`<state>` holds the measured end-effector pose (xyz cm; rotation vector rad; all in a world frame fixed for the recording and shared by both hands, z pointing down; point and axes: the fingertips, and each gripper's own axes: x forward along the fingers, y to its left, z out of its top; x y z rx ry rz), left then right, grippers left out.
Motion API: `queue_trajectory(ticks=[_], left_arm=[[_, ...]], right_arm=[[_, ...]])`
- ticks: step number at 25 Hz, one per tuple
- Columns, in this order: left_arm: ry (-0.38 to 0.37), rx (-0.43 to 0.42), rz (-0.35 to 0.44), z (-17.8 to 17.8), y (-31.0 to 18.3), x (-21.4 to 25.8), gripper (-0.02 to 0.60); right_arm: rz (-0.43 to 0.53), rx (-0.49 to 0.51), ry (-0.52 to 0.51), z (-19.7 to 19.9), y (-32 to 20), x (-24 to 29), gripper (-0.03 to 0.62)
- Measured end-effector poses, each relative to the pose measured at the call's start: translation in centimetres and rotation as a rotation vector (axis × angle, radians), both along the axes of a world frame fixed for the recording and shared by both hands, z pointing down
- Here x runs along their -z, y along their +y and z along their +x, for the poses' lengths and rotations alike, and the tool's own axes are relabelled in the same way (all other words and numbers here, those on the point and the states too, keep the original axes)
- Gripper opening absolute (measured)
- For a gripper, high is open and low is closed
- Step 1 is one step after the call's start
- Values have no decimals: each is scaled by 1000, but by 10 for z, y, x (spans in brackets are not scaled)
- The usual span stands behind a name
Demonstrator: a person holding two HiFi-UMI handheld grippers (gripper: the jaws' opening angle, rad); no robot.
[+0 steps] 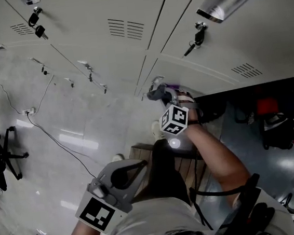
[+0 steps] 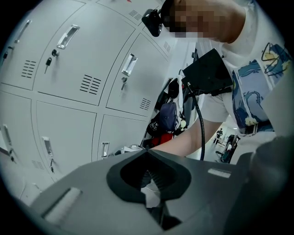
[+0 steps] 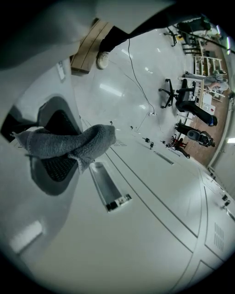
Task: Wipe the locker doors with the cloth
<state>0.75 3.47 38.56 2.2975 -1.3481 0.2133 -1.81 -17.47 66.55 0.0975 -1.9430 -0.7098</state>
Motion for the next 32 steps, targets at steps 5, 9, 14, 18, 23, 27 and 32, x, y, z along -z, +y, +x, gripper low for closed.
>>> queue_trajectory(ticks=[5,9,14,18,23,27,32], left_arm=[[-2,4,-40,-1,6,-10,3],[5,22,-66,-6,10,-19,3],[32,35,-94,-4,15,-28,3],[32,11,-119,1,17,-38,3],[32,2,-132,0,16,-47,3],[43,-2,-144,2,17,-54,3],[25,-25,-162,-3,18,-61,3]], right_arm=[[15,6,15,-9,-6,-38,110],[53,24,-4,-19,-7,-52,110],[107,61,-30,-24,-6,-67,112],[139,82,-41,-31,-5,-79,112],[153,84,-74,-46,-1,-94,112],[130,59,-73,-54,1,-106,112],[90,29,-40,-56,1,-129,112]])
